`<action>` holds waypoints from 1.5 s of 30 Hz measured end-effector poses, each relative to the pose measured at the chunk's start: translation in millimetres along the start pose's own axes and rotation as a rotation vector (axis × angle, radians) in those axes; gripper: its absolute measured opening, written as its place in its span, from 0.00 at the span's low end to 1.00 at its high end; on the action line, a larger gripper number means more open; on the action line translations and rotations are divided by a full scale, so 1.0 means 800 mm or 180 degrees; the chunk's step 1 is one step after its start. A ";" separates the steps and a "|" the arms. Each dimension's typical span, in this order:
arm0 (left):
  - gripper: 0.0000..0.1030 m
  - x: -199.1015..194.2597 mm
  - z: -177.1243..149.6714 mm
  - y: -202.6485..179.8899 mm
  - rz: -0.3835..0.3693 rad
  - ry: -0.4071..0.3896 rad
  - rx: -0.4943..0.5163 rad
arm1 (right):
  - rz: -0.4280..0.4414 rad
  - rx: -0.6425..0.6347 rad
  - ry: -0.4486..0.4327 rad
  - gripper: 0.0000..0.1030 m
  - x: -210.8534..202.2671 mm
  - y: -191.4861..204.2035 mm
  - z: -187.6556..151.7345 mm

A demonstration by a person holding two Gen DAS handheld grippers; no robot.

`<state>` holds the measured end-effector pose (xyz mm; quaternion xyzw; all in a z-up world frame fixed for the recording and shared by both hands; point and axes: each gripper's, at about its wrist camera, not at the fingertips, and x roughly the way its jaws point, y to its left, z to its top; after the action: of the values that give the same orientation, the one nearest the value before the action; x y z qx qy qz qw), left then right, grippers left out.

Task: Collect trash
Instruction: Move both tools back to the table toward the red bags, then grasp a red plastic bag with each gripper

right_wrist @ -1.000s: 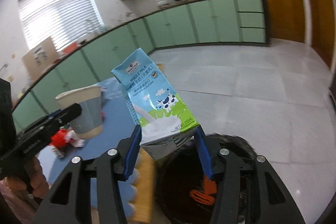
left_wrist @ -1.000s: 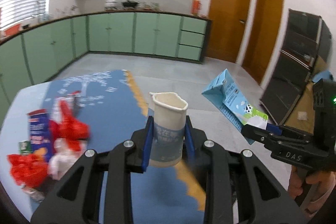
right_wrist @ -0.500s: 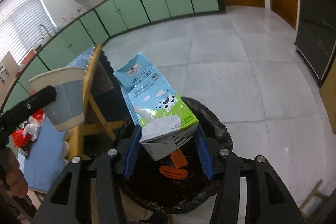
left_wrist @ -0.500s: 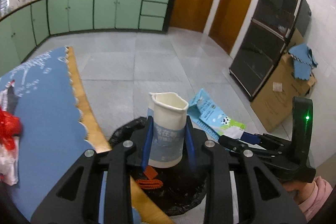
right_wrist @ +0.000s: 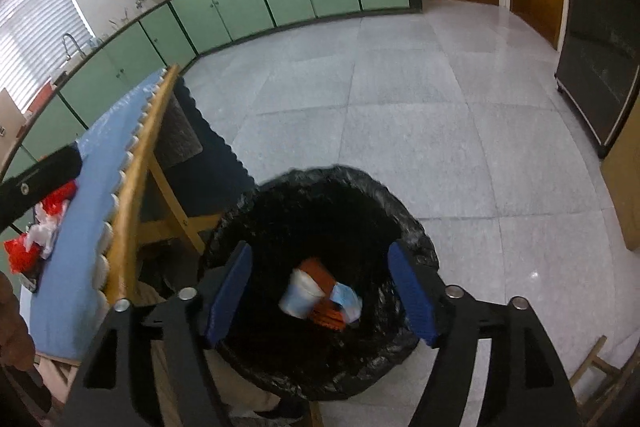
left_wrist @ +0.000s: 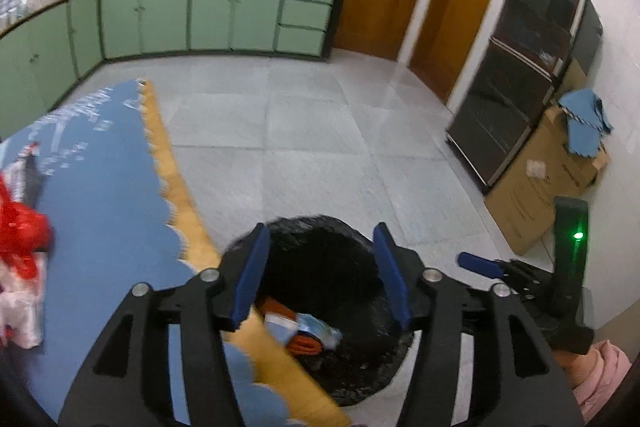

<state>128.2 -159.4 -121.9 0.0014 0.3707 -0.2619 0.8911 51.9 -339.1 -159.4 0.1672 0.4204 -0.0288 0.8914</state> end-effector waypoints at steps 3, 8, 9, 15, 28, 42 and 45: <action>0.57 -0.030 0.004 0.023 0.0219 -0.0175 -0.0102 | 0.0024 -0.0152 -0.0222 0.79 -0.017 0.033 0.018; 0.60 -0.083 -0.001 0.072 0.0775 -0.0427 -0.0240 | 0.0295 -0.0444 -0.0516 0.86 -0.033 0.109 0.046; 0.61 -0.092 -0.003 0.079 0.0878 -0.0455 -0.0266 | 0.0378 -0.0517 -0.0567 0.87 -0.035 0.128 0.049; 0.67 -0.155 -0.039 0.151 0.1704 -0.0536 -0.0521 | 0.0808 -0.0953 -0.0659 0.87 -0.028 0.236 0.041; 0.77 -0.184 -0.087 0.249 0.2124 -0.0337 -0.1024 | 0.1193 -0.1344 -0.0477 0.87 0.010 0.364 0.003; 0.10 -0.175 -0.089 0.285 0.1875 -0.0313 -0.1262 | 0.1080 -0.1393 -0.0488 0.84 0.030 0.379 0.010; 0.07 -0.186 -0.085 0.283 0.1888 -0.0402 -0.1274 | 0.1091 -0.1437 -0.0527 0.83 0.028 0.385 0.011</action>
<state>101.9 118.6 -116.3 -0.0818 0.3423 0.0861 0.9320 131.8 -49.9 -86.7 0.0304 0.3077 0.2029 0.9291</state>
